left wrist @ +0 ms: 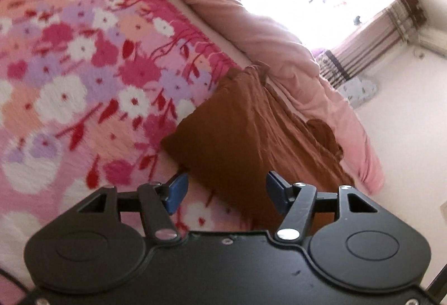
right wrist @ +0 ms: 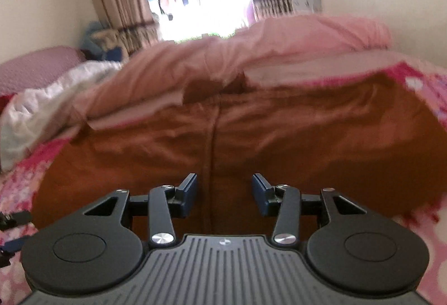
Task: Fold large clothes
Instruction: 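Roll the left gripper and close it on the jacket's hem end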
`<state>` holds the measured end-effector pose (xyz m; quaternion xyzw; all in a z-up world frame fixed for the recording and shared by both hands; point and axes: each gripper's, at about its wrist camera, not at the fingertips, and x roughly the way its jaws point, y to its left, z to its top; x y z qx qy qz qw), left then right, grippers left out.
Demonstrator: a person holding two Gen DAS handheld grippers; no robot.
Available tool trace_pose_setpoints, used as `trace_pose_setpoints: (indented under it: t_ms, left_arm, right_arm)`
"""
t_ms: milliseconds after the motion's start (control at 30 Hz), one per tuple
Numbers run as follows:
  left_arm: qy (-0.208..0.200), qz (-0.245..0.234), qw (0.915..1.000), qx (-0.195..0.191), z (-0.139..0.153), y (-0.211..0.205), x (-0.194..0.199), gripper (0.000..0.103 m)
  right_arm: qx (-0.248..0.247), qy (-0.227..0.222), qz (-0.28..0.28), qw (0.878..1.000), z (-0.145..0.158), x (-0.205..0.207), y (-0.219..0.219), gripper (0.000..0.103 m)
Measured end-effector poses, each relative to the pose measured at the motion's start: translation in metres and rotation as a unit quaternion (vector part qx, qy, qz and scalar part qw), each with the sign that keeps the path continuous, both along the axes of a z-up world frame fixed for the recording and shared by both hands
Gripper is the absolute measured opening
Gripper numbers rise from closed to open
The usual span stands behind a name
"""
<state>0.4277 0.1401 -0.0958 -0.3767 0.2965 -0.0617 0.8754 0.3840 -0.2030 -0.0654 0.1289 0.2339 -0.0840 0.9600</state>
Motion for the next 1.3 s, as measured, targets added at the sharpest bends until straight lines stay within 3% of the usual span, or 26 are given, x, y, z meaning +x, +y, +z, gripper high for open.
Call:
trace_pose_setpoints:
  t_ms: [233,467,800,1100,1200,1300]
  left_arm:
    - [0.022,0.018,0.9976,-0.063,-0.017,0.007,0.027,0.066]
    - [0.013,0.033,0.9961,-0.080,-0.017,0.007,0.051,0.069]
    - [-0.013,0.034,0.9986,-0.039,-0.015,-0.001,0.088,0.071]
    - [-0.015,0.027,0.9995,-0.007,-0.009,-0.004,0.088,0.055]
    - [-0.014,0.023,0.9996,0.000,-0.007,-0.004,0.089,0.055]
    - [-0.015,0.021,0.9996,0.010,-0.006,-0.006,0.088,0.055]
  right_arm:
    - [0.002,0.011,0.004,1.000,-0.013,-0.002,0.000,0.055]
    - [0.008,0.018,0.006,1.000,-0.014,0.001,-0.001,0.057]
    - [0.005,0.025,0.003,1.000,-0.018,0.004,0.001,0.058]
    - [-0.005,0.022,0.013,1.000,-0.016,0.003,0.002,0.060]
    - [0.004,-0.011,0.009,1.000,-0.001,-0.014,-0.007,0.059]
    - [-0.036,-0.041,-0.025,0.998,0.012,-0.033,-0.017,0.059]
